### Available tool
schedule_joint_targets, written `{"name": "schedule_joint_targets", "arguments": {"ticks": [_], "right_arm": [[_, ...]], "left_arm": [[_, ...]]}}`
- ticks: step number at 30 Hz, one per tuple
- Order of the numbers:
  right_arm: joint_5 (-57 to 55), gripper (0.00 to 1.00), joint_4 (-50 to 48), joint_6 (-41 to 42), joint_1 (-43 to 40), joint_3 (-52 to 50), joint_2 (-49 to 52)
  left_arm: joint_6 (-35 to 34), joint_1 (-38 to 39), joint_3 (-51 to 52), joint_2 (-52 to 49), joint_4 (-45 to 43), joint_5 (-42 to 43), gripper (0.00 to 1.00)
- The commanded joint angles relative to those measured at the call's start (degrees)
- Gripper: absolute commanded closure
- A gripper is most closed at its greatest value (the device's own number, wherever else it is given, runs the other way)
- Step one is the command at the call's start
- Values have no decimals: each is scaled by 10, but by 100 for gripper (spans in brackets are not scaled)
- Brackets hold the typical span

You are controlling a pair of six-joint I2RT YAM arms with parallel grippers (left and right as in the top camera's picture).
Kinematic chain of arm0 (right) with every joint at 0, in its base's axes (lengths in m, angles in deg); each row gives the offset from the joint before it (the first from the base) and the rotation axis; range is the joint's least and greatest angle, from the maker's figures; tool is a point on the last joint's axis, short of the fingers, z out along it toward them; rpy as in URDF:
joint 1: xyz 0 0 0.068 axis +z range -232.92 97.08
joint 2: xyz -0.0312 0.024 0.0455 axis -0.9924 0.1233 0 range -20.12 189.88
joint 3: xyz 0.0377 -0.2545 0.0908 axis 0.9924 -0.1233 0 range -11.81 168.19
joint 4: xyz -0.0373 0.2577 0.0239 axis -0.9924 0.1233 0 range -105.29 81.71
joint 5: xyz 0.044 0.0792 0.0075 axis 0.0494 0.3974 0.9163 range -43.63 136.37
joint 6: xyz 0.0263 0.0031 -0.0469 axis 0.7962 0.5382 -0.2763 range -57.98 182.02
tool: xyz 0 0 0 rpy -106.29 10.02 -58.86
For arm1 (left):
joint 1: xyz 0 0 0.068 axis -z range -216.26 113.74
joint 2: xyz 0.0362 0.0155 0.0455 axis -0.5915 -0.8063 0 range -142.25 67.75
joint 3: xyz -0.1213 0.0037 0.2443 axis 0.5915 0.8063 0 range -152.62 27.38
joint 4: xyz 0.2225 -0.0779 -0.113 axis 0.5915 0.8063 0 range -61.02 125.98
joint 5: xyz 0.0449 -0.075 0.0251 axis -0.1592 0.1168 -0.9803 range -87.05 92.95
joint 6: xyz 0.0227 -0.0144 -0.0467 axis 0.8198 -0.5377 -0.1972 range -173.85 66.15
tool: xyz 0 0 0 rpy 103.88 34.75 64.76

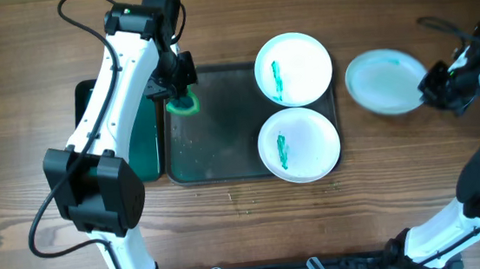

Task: Clean dirty plates on tray and stack at the side
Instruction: 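Set the plate down on the table right of the tray, release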

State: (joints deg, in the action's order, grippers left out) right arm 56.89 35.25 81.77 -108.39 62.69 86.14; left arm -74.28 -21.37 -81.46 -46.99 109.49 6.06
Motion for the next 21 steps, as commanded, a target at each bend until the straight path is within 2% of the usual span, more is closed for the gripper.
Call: {"name": "schedule_joint_targets", "arguments": {"ticks": [1,7,12,15,17,21], "right_arm": [[-18,96,-32,13,8,-61,-13],[-23,96,-33,-4,7,-91,-13],[5,66,-2,-46,8,-87,-38],[57,48,37,-87,11,-71,-90],[95,43,52,-114,17,-69,-122],[179,42,83,-170,60,-69,-177]], "left_arm": [[0,-2,-10,15,-2,5,96],[0,-2,-10,15,-2,5,96],[0,-2,-10,15,-1,5,96],[1,-2,-10,15,-1,5,96],[1,-2,-10,15,-2,5,96],[1,-2,-10,15,-2,5,96]]}}
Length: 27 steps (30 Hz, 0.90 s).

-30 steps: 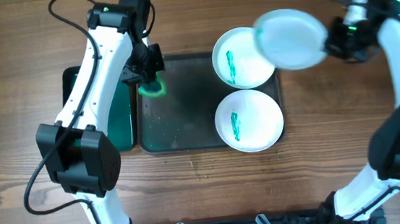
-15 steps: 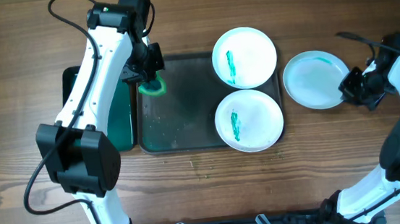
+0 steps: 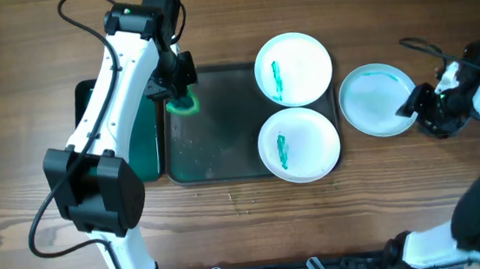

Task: Clean dirty plates on tray and stack at the side
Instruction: 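Set the plate down on the table right of the tray, release, then grasp the lower-right plate rim and drag it left on the tray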

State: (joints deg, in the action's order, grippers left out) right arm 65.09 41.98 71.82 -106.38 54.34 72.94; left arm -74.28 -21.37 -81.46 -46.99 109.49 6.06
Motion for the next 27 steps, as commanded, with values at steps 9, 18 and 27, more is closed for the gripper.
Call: {"name": "schedule_joint_targets", "arguments": {"ticks": [9,18,27], "right_arm": [[9,46,-1,-23,178,-58,-37],[10,60,-125,-24,225,-158,-34],[-1,67,-182,-10,257,-195,-32]], "left_arm": [[1,-2,-10,15,-2,5,96],[1,-2,-10,15,-2,5,96],[1,-2,-10,15,-2,5,96]]}}
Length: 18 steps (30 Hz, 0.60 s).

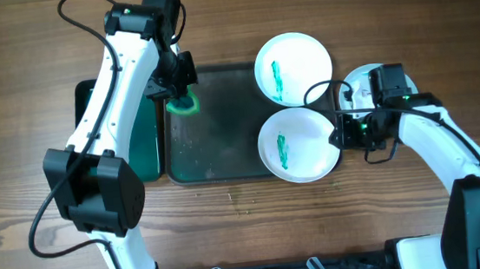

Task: Clean dirty plates on tray and stack at the side
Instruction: 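Grasp the lower-right plate rim and drag it left on the tray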

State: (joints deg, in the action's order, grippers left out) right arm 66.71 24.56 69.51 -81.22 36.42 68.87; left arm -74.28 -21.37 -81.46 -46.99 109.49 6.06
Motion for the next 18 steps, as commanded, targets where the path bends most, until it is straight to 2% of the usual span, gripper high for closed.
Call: {"name": "schedule_joint_targets", "arguments": {"ticks": [1,4,14,18], "right_arm": [[-24,68,-10,18,5,-18,9],[-25,71,-14,19,5,-21,9],[-23,96,-16,32,6,-21,9],[-4,95,-15,32,8,-21,9]], "left_arm": [[1,-2,-10,15,-2,5,96],[1,-2,-10,15,-2,5,96],[1,-2,-10,15,-2,5,96],[1,-2,-10,15,-2,5,96]]}}
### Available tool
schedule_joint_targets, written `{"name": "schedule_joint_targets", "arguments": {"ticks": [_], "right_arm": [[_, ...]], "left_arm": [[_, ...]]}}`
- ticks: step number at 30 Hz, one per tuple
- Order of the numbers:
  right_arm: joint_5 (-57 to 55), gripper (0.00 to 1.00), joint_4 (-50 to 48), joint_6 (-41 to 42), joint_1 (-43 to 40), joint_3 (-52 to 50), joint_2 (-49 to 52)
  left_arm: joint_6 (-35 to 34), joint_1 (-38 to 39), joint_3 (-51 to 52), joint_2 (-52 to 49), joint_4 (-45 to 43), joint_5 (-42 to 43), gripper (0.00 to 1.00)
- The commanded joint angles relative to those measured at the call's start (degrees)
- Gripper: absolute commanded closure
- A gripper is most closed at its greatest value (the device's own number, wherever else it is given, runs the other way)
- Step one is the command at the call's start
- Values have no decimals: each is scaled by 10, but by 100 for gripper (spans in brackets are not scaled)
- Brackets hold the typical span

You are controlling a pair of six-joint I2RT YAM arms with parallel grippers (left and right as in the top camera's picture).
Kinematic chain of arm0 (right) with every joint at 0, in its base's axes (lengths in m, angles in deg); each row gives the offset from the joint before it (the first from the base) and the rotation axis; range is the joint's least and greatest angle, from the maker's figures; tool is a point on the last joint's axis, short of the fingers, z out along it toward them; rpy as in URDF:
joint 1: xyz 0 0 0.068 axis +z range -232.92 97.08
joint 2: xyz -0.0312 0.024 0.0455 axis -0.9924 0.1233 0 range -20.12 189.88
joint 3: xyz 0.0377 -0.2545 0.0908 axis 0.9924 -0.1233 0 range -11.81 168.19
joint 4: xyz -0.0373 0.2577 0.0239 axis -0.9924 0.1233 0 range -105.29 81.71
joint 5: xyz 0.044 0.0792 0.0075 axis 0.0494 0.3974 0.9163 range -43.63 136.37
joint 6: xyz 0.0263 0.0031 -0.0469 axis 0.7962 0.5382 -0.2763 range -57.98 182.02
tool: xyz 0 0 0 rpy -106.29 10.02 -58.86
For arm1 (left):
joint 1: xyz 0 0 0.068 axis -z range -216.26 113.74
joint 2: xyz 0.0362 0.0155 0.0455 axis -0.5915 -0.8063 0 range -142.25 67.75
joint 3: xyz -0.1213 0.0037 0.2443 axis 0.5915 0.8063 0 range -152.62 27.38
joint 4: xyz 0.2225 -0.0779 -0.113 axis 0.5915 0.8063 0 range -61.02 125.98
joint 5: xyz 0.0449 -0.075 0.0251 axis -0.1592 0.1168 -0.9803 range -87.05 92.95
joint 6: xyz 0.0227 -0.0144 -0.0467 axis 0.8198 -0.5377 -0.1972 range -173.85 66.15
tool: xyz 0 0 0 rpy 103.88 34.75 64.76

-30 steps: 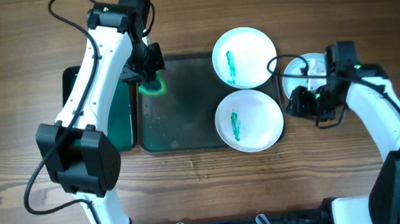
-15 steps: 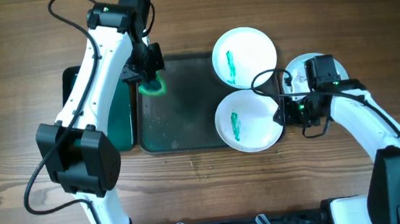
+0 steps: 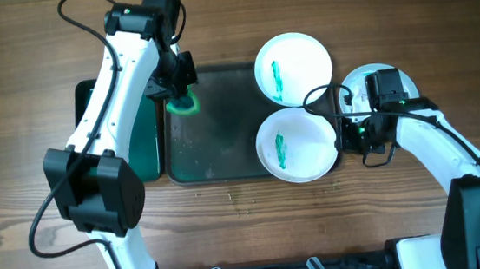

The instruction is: Clean dirty plates on tray and stack at the side

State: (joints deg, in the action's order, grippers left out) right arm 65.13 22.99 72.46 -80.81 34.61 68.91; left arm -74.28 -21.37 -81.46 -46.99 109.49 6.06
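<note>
A dark tray point(image 3: 219, 141) holds two white plates with green smears: the far plate point(image 3: 299, 64) and the near plate point(image 3: 302, 151). A third white plate point(image 3: 359, 85), without smears, lies on the table right of the tray, partly under my right arm. My right gripper point(image 3: 342, 134) is at the near plate's right rim; its fingers are hidden from above. At the tray's far left corner, my left gripper point(image 3: 179, 89) is shut on a green sponge point(image 3: 184, 104).
A dark green container point(image 3: 143, 139) sits against the tray's left side, half covered by my left arm. Cables loop near the right wrist. A black rail runs along the table's front edge.
My right gripper has edged slightly left against the near plate's rim, and that plate has shifted a little to the left. The left arm and sponge have not moved.
My right gripper held the unsmeared plate in the air at the far right. Then the plate was lower and closer to the tray. Later it lay on the table and the gripper was at the near plate's rim, where it still is.
</note>
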Motion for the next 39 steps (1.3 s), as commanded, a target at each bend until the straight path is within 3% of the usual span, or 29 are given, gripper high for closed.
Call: {"name": "schedule_joint_targets", "arguments": {"ticks": [1,9,17,23,28,33,39], "right_arm": [[21,96,1,2,7,-3,9],[34,96,-33,115,94,-3,9],[-69,96,-165,299,216,-3,11],[-85,96,-249,318,246,4,57],[-61,94,-235,291,247,49,117],[-70,72,-214,266,247,75,127],[-71,77,-220,267,247,75,142]], "left_arm": [[1,-2,-10,15,-2,5,96],[1,-2,-10,15,-4,5,96],[1,-2,-10,15,-6,5,96],[1,-2,-10,15,-6,5,96],[1,-2,-10,15,-6,5,96],[1,-2,-10,15,-6,5,96],[1,0,-10,15,-4,21,96]]}}
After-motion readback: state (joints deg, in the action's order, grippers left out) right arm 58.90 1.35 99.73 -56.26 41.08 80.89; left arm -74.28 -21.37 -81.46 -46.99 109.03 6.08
